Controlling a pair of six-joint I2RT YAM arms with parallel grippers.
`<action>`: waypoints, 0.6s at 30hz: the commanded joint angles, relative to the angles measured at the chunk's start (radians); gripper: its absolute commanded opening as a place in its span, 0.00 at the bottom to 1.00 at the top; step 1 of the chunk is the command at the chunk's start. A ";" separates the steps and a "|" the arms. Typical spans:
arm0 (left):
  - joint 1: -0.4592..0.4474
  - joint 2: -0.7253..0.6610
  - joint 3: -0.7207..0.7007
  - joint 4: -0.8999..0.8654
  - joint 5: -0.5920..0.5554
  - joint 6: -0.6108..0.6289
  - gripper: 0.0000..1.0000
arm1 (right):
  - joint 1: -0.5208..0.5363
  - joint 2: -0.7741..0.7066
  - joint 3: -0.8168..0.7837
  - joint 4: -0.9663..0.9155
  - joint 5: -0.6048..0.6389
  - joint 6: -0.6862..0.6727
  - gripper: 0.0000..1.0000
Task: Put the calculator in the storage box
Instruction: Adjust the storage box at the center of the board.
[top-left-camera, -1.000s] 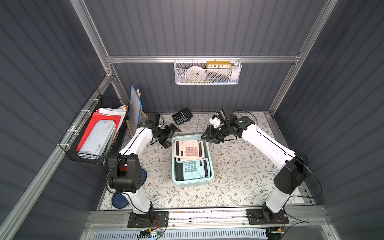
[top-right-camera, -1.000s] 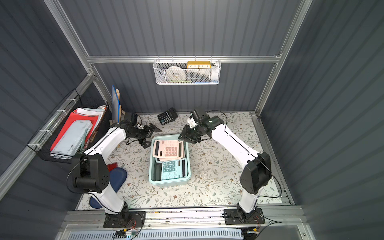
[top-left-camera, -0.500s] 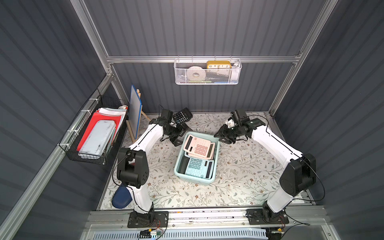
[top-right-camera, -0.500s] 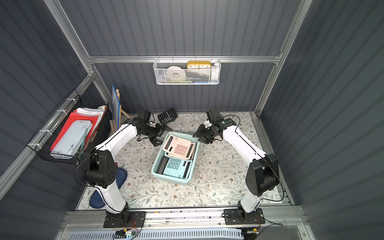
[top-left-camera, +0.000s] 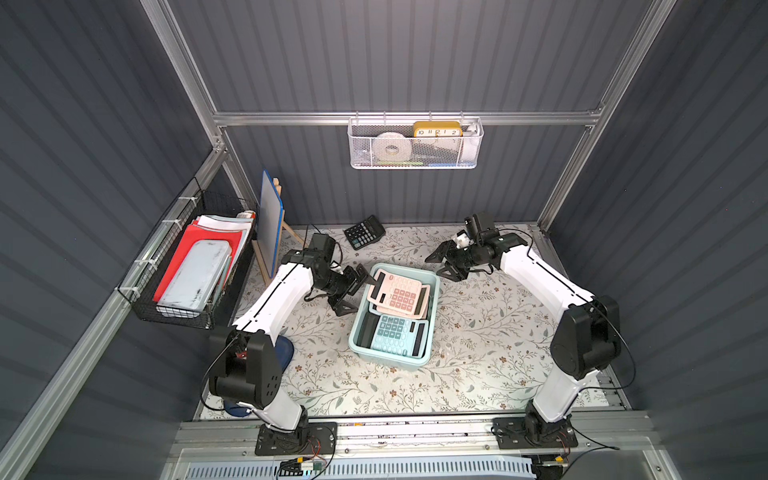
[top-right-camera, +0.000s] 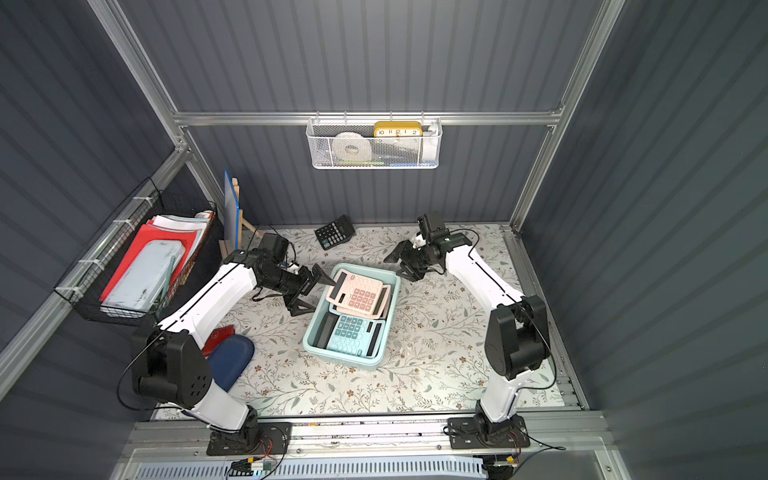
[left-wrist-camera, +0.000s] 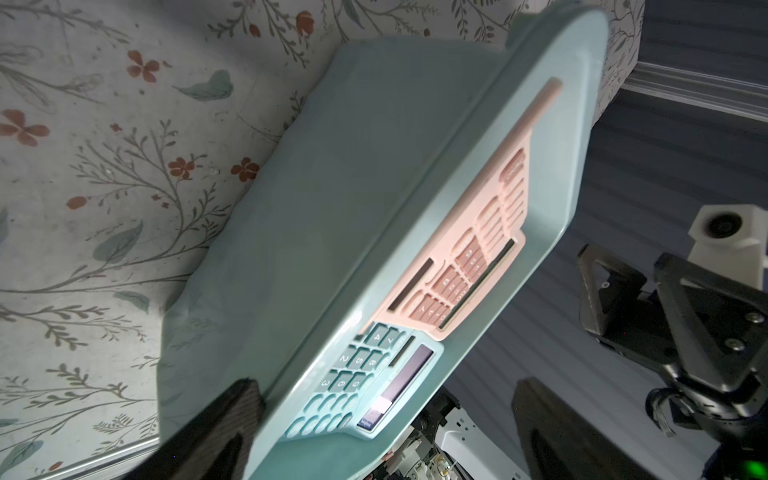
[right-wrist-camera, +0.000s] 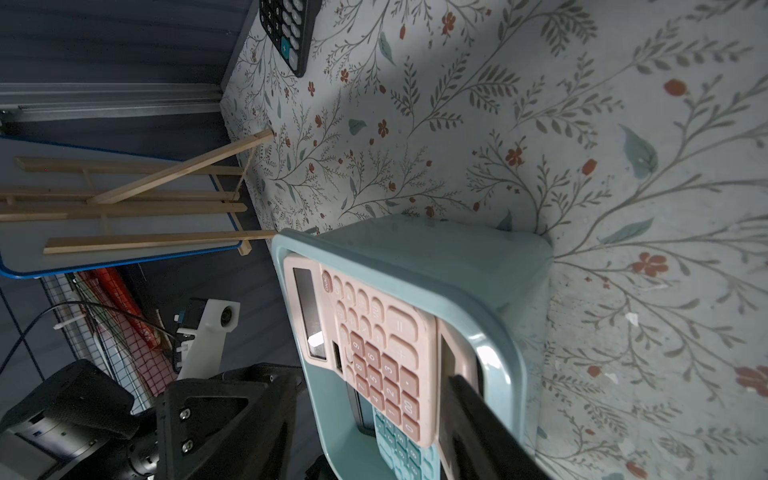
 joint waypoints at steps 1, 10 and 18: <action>-0.053 0.020 0.004 -0.011 0.119 0.009 0.99 | -0.013 0.037 0.060 0.051 -0.042 0.027 0.66; -0.122 0.141 0.213 -0.089 0.140 0.107 0.99 | -0.045 0.221 0.251 0.133 -0.096 0.125 0.70; -0.015 0.276 0.449 -0.144 -0.187 0.142 0.99 | -0.052 0.391 0.406 0.280 -0.130 0.218 0.70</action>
